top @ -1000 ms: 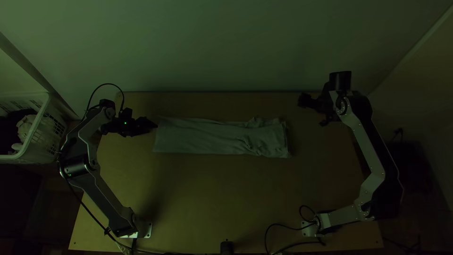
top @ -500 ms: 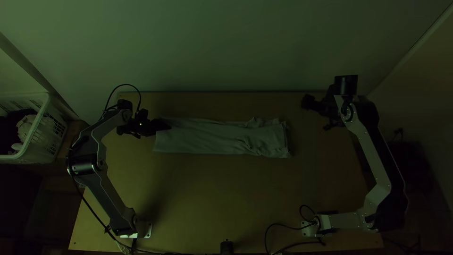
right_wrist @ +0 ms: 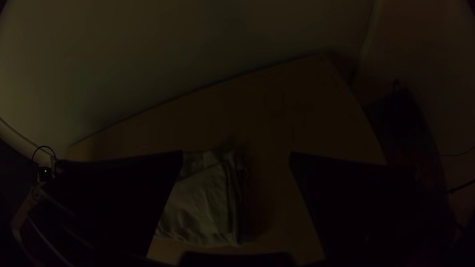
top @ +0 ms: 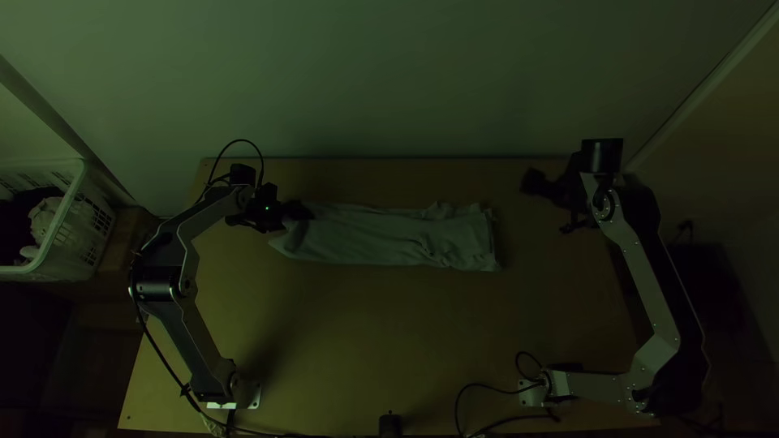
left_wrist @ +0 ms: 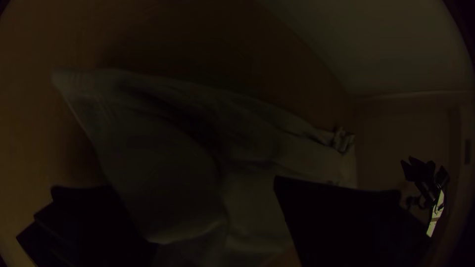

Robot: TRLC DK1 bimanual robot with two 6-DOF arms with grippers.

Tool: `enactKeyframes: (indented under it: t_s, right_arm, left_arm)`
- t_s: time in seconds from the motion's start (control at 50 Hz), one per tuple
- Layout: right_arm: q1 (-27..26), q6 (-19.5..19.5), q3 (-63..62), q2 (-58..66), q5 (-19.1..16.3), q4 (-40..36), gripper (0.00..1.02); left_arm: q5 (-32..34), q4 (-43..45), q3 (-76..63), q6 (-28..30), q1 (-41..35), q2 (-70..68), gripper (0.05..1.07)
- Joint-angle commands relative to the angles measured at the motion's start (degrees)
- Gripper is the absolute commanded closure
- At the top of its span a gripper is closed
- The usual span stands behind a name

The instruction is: Fold the t-shirt

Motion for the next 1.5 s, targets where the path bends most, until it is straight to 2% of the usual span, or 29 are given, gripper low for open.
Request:
enactKeyframes:
  t_s: [0.0,0.02,0.04,0.3,0.7,0.86,1.02,1.26,1.48]
  right_arm:
    - [0.33,1.25,-1.74,-1.61,-0.01,-0.09,0.04]
    - [0.33,1.25,-1.83,-1.69,-0.1,-0.09,0.04]
    - [0.33,1.25,-1.83,-1.69,-0.1,-0.09,0.04]
    - [-0.2,1.25,-2.62,-2.13,-0.01,-0.09,0.04]
    - [-1.26,0.81,-3.85,-2.4,-0.01,1.23,0.04]
    - [-1.34,0.89,-4.64,-1.96,-0.36,3.87,0.04]
    - [-0.73,1.33,-4.99,-0.81,-0.8,6.95,0.04]
    - [-0.9,1.51,-4.73,0.42,-1.5,8.7,0.04]
    - [-2.31,1.51,-4.82,0.59,-2.56,8.88,0.04]
  left_arm:
    - [-6.3,3.07,-4.17,-3.4,-1.12,2.41,0.83]
    - [-6.74,4.03,-4.43,-3.4,-1.12,1.97,0.98]
    - [-7.1,4.74,-4.52,-3.4,-1.12,1.8,1.06]
    - [-11.14,3.86,-4.96,-1.99,1.69,-2.33,1.04]
    - [-16.59,-3.88,-0.57,11.55,15.31,-5.76,1.05]
    - [-18.17,-8.8,3.39,16.82,20.23,-6.03,1.05]
    - [-20.98,-10.2,8.31,20.07,23.48,-5.67,1.05]
    - [-27.13,-17.32,17.72,24.11,24.54,-4.88,1.05]
    - [-32.76,-26.2,25.19,25.61,20.58,-5.5,1.05]
